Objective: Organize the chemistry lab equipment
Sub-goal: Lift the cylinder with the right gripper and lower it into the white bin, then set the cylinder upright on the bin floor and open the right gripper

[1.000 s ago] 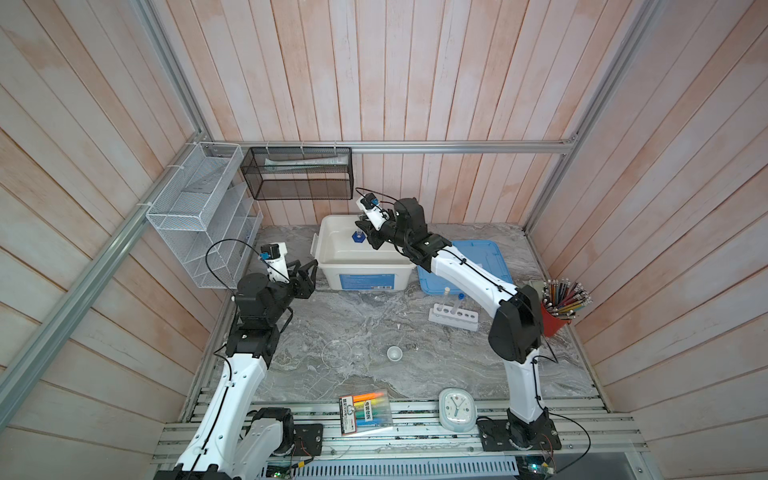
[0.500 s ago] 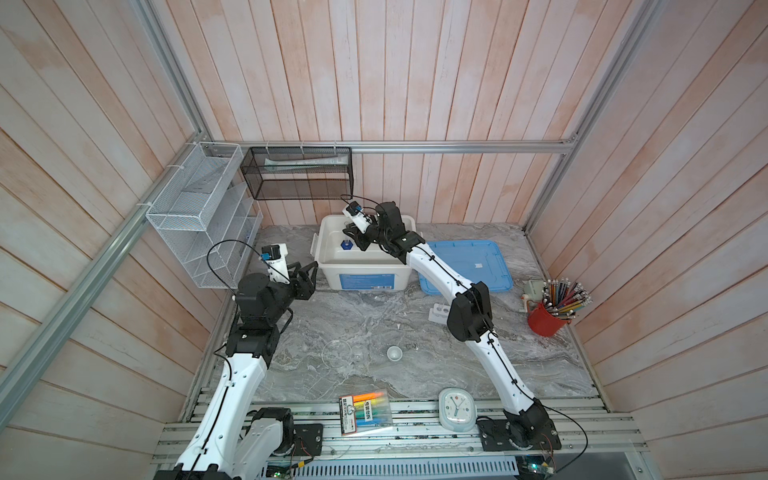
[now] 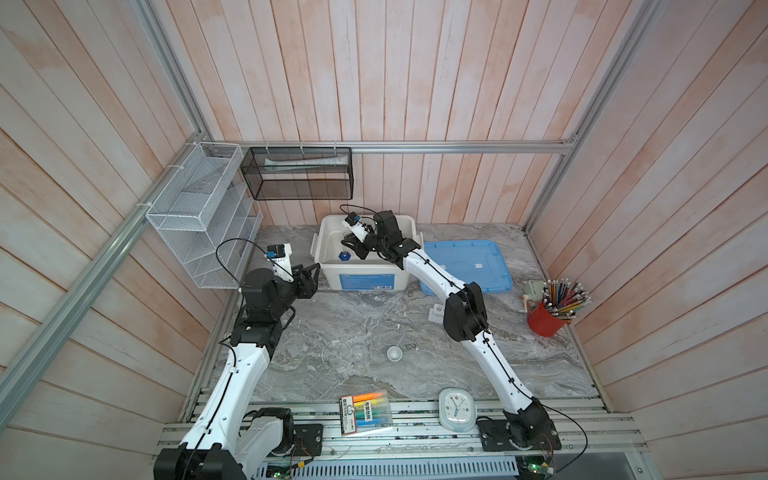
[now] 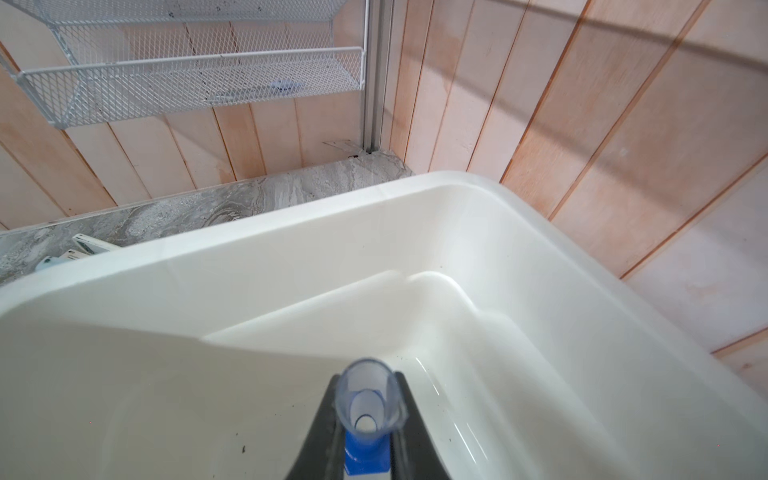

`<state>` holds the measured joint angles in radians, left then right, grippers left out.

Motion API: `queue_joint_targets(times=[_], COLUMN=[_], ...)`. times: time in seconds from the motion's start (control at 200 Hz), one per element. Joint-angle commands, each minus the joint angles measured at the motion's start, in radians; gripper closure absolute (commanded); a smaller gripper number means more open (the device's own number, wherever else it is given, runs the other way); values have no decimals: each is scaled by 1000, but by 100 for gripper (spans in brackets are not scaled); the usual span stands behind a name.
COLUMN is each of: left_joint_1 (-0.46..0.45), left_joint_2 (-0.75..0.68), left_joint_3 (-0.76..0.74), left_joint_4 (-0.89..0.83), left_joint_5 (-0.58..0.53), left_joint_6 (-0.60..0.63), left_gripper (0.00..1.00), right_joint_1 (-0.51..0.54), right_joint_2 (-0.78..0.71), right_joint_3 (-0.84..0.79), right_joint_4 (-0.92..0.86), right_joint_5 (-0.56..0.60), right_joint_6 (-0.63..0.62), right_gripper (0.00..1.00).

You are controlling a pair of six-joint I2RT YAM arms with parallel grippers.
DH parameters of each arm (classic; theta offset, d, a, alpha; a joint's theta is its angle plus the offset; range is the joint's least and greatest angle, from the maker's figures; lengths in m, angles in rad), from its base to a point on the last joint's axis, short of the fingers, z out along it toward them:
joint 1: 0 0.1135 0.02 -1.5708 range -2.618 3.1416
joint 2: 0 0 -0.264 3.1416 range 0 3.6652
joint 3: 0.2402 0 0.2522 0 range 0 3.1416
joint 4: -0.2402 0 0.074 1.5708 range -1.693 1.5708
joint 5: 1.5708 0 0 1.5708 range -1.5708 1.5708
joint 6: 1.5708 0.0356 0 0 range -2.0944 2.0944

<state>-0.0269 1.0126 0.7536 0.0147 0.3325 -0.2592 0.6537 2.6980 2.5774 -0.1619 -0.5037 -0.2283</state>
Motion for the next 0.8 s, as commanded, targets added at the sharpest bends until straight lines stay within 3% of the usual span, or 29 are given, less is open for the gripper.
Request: queue_joint_targets(times=[0.0,0.795], left_joint_1=[-1,-1], left_joint_2=[9,34], left_joint_3=[35,29], left_joint_4=[10,22], left_joint_5=[9,27], left_joint_6=[-3,3], left_gripper=[41,41], right_joint_1=[0,20], right_joint_2=[19,80], right_joint_3=[0,-34], right_joint_4=[34,82], right_joint_5=[-33,-18], right_joint_6=[17,-13], right_gripper=[83,83])
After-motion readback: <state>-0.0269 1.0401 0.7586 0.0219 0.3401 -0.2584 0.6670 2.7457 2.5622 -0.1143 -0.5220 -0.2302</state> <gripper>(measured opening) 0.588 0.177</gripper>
